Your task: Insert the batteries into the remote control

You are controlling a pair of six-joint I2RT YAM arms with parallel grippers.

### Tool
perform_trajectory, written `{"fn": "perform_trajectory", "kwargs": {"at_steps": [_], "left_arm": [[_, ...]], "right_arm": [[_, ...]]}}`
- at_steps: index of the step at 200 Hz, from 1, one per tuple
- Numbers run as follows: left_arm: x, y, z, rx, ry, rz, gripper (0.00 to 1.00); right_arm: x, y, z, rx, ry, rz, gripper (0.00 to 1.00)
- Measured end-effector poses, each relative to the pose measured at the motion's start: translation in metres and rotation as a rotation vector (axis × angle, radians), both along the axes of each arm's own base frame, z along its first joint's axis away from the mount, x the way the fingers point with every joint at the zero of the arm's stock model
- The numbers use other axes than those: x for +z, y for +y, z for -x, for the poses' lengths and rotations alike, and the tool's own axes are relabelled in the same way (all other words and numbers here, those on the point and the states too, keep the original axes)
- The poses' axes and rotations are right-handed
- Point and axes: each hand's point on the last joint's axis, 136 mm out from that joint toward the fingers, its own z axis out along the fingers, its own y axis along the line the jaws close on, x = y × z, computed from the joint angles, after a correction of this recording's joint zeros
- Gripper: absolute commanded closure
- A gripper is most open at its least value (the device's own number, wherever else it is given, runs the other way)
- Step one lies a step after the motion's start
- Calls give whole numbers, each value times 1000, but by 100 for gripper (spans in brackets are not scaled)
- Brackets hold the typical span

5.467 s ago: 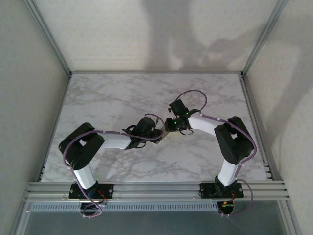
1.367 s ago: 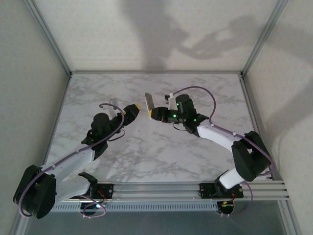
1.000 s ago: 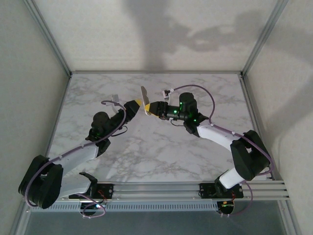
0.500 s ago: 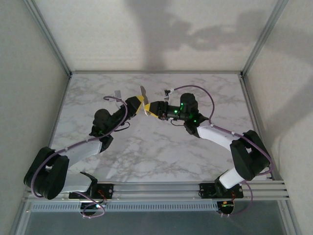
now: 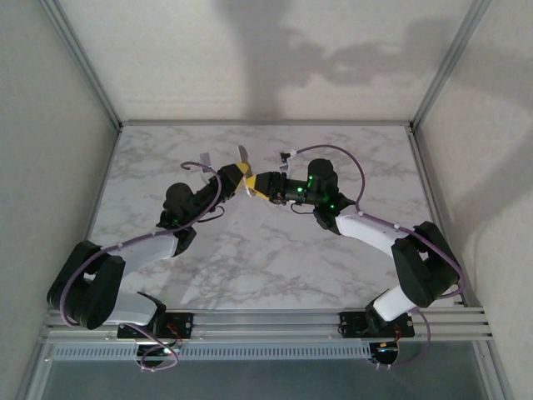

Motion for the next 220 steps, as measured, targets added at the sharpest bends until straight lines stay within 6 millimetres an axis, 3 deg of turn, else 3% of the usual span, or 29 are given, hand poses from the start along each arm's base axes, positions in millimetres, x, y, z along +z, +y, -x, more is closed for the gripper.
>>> {"fn": "perform_trajectory", "kwargs": {"at_steps": [29, 51, 61, 74, 87, 119, 159, 220], "left_arm": [[6, -4, 0, -10, -9, 5, 45], [6, -5, -1, -11, -6, 2, 52], [5, -5, -1, -10, 0, -3, 53], [5, -6, -2, -9, 3, -5, 53], [4, -6, -4, -1, 8, -28, 53], [-11, -4, -15, 49, 63, -130, 53], [-49, 2, -39, 142, 170, -329, 48], [-147, -19, -64, 228, 346, -760, 48]], "right_arm": [[2, 0, 1, 2, -14, -11, 66], [2, -1, 1, 1, -17, -12, 59], [1, -1, 0, -2, -16, -11, 52], [1, -2, -1, -5, -15, -11, 32], [-1, -4, -3, -14, -12, -3, 19], [-17, -23, -8, -79, 4, 62, 9], [-34, -63, -16, -239, -30, 225, 8], [-75, -119, -11, -416, -85, 484, 8]]}}
